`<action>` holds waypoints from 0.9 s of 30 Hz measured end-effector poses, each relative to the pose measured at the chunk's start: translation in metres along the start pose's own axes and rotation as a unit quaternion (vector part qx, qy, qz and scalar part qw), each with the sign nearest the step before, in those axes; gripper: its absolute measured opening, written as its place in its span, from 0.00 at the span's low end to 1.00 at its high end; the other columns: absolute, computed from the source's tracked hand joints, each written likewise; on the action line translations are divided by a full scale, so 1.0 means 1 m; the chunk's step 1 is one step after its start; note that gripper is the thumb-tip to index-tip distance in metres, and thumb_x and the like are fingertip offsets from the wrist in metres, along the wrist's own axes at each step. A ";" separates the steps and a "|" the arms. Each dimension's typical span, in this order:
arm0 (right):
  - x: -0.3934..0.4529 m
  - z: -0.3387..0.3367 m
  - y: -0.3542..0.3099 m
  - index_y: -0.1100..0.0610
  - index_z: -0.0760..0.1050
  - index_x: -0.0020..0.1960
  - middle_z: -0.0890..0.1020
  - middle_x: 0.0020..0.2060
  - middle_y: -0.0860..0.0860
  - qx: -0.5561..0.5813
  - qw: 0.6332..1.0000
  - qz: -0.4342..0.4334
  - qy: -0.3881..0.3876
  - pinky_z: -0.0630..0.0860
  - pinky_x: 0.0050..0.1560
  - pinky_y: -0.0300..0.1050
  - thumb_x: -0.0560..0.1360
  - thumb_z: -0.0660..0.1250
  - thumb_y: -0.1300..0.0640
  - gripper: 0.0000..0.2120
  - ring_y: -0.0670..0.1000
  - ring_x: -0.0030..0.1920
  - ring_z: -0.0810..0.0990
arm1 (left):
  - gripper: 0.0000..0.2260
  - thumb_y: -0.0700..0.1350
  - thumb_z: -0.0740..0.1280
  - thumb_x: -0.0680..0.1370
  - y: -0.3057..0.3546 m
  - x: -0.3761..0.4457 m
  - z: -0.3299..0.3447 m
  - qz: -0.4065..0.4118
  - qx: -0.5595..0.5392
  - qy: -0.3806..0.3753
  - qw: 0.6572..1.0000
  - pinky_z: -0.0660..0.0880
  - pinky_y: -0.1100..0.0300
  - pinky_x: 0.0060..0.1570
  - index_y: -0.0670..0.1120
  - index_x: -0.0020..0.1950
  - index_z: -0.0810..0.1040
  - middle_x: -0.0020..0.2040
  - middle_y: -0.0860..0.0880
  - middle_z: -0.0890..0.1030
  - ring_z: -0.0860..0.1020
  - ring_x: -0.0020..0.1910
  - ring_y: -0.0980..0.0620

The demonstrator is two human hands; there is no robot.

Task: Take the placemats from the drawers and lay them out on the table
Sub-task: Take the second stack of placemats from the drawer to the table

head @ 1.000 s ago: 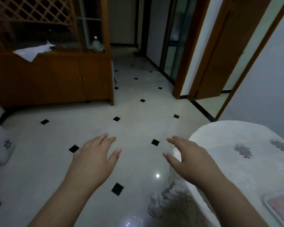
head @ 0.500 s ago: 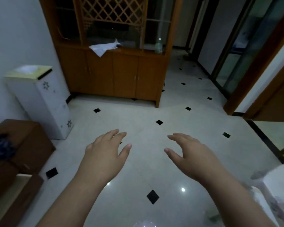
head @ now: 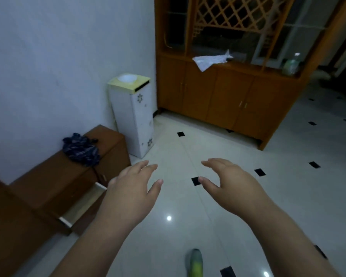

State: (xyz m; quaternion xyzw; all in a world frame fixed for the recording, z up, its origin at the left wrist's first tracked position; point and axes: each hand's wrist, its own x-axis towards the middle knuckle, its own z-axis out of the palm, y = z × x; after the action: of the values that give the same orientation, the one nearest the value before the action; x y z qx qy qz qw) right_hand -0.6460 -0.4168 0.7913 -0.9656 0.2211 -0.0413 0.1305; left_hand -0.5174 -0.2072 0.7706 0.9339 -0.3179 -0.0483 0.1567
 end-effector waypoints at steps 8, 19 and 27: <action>0.150 0.015 -0.038 0.40 0.65 0.74 0.70 0.72 0.39 0.020 0.989 -0.139 -0.037 0.74 0.62 0.46 0.79 0.59 0.36 0.24 0.45 0.68 0.72 | 0.24 0.63 0.56 0.82 -0.049 0.070 -0.018 -0.119 0.020 0.053 0.991 0.65 0.51 0.72 0.61 0.78 0.65 0.79 0.59 0.62 0.62 0.76 0.55; 0.311 0.053 -0.132 0.44 0.68 0.74 0.73 0.70 0.43 0.026 0.931 -0.348 -0.104 0.76 0.60 0.46 0.79 0.61 0.39 0.25 0.47 0.65 0.75 | 0.23 0.62 0.58 0.82 -0.117 0.115 -0.036 -0.320 0.016 0.137 0.937 0.67 0.48 0.71 0.60 0.77 0.67 0.78 0.58 0.65 0.65 0.75 0.54; 0.358 0.112 -0.222 0.44 0.67 0.74 0.73 0.69 0.42 0.031 0.886 -0.430 -0.174 0.77 0.58 0.50 0.79 0.61 0.39 0.25 0.46 0.59 0.78 | 0.23 0.62 0.58 0.82 -0.195 0.107 -0.026 -0.433 0.003 0.131 0.892 0.66 0.48 0.70 0.60 0.77 0.66 0.78 0.58 0.65 0.64 0.76 0.54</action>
State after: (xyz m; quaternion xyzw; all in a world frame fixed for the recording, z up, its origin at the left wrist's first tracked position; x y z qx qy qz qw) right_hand -0.2162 -0.3543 0.7511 -0.9532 -0.2430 0.0683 0.1663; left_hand -0.3146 -0.1201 0.7332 0.9772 0.1416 0.0119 0.1575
